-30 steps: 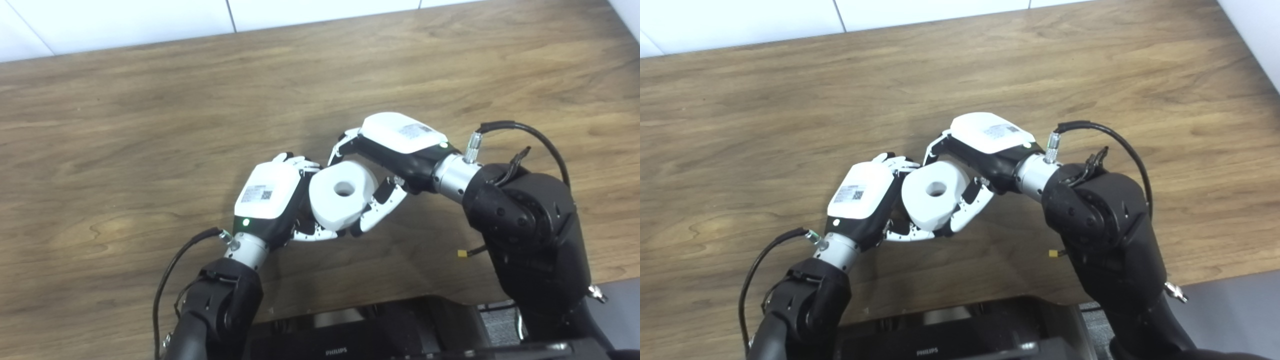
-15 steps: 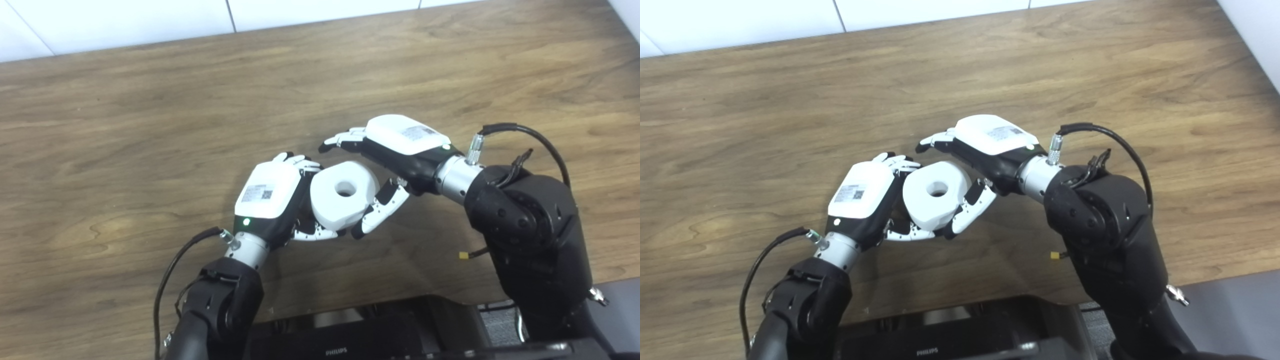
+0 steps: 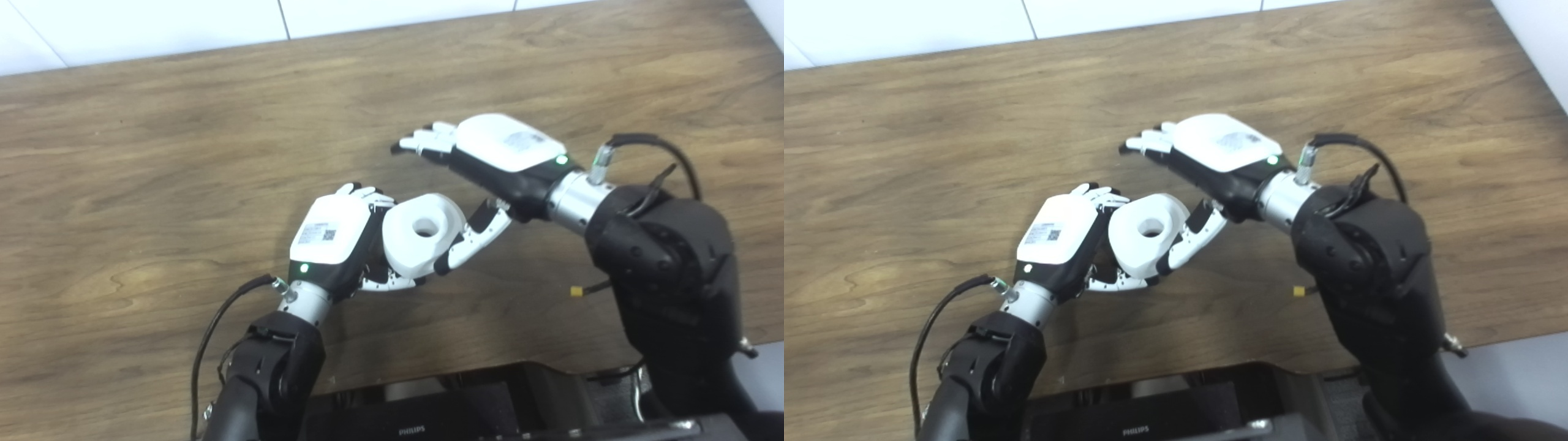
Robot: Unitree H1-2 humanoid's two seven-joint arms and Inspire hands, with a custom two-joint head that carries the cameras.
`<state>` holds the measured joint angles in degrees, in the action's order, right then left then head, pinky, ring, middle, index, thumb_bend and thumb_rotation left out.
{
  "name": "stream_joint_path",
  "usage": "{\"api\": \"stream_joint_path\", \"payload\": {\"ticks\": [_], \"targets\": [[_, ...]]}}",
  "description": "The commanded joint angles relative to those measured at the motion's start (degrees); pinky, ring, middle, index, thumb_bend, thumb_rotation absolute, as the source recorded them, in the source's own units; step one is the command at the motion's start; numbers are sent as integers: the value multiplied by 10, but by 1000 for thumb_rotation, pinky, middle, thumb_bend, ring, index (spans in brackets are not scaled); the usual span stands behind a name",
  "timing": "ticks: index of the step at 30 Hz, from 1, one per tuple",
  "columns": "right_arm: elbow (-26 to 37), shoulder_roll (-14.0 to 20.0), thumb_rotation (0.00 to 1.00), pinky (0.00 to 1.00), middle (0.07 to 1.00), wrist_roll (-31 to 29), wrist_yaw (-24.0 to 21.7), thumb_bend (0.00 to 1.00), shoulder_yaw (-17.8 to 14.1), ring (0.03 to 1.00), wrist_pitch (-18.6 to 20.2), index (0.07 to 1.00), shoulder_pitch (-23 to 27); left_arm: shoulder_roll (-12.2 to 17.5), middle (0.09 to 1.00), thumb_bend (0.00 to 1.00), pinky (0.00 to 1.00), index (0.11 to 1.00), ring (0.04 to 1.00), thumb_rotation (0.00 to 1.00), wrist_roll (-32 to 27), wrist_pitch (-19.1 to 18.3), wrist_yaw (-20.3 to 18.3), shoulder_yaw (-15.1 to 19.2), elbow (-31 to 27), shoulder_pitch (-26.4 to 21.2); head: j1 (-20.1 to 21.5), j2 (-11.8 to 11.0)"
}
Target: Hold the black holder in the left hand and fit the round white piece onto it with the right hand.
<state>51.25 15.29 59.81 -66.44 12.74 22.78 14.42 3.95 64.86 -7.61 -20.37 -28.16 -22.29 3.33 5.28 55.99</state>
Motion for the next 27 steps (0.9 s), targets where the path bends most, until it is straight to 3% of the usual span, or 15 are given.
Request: {"api": "stream_joint_path", "payload": {"ticks": [1, 5, 11, 19, 27], "targets": [[22, 15, 393, 916, 956, -9, -61, 1000, -2, 988, 20, 938, 25, -1, 762, 516, 925, 487, 857, 53, 8, 4, 4, -1, 4, -8, 1, 1], [32, 32, 402, 927, 958, -23, -63, 1000, -5, 991, 37, 946, 48, 0, 762, 516, 931, 487, 859, 54, 8, 2, 2, 0, 4, -8, -3, -1], [32, 53, 413, 919, 955, -64, -63, 1000, -35, 986, 39, 955, 71, 2, 765, 516, 945, 487, 865, 55, 7, -1, -3, 4, 4, -9, -9, -4], [32, 69, 431, 900, 957, -92, -63, 1000, -64, 992, 39, 963, 74, 6, 755, 517, 941, 487, 857, 55, 6, -1, -4, 8, 5, -9, -20, -10], [32, 65, 439, 897, 963, -97, -63, 1000, -75, 1000, 39, 969, 69, 5, 757, 517, 915, 494, 845, 76, 34, -23, -54, 12, -14, -9, -30, -10]]}}
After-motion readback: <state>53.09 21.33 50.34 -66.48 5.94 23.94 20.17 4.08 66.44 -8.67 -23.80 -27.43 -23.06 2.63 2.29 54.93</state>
